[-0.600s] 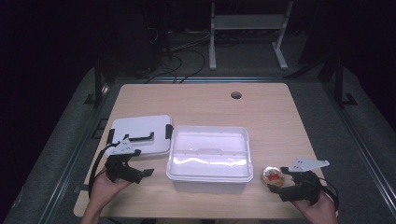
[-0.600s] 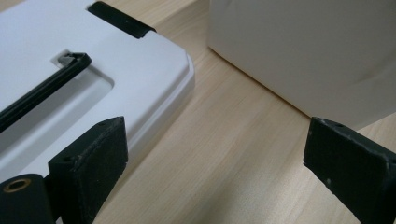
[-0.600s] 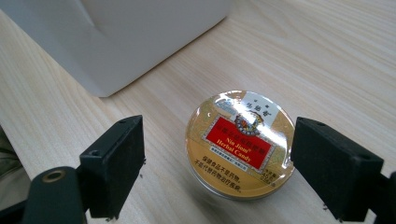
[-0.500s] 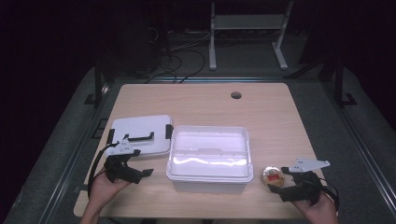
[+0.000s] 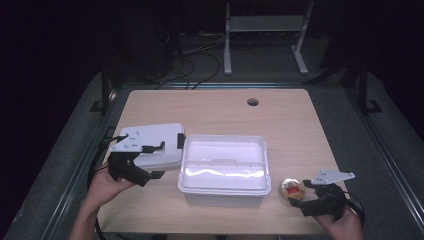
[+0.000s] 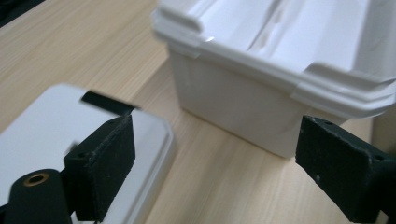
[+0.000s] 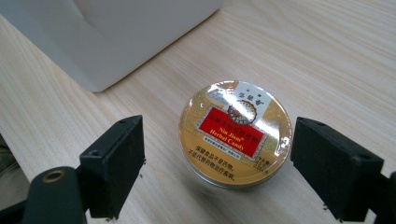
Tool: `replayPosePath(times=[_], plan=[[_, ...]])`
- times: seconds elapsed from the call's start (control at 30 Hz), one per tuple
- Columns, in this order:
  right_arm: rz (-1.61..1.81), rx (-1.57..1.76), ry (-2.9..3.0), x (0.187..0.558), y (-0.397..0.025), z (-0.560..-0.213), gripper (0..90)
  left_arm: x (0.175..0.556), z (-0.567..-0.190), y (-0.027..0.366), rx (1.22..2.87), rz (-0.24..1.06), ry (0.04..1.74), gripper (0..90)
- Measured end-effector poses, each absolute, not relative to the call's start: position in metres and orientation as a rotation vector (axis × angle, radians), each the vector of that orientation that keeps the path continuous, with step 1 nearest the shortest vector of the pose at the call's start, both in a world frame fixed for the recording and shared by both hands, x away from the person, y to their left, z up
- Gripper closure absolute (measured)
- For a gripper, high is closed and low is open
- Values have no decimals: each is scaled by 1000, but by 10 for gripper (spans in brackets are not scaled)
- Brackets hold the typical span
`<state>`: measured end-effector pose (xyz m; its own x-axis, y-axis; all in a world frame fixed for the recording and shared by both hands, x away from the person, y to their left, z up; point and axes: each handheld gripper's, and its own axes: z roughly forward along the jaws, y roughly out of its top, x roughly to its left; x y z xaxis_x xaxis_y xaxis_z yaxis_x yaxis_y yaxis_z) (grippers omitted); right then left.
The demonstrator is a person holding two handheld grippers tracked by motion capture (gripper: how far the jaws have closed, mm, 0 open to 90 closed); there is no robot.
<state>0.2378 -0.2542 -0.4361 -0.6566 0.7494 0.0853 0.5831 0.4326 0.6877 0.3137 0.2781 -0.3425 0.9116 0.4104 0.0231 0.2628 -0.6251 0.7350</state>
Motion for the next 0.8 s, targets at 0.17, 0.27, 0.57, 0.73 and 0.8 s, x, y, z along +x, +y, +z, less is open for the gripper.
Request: replayPosePath(times=[0.17, 0.27, 0.57, 0.73, 0.8], plan=[[1040, 1161, 2447, 238, -254, -434, 171, 327, -319, 247, 2406, 207, 358, 134], [1040, 1162, 2450, 238, -254, -434, 171, 333, -310, 230, 2466, 184, 310, 144], [1044, 1159, 2448, 237, -255, -433, 171, 346, -295, 160, 2611, 123, 135, 227], [1045, 1153, 2445, 236, -257, -431, 171, 353, -299, 125, 2683, 50, 59, 318], [1035, 1153, 2446, 236, -257, -431, 171, 355, -301, 113, 2704, 24, 31, 357]])
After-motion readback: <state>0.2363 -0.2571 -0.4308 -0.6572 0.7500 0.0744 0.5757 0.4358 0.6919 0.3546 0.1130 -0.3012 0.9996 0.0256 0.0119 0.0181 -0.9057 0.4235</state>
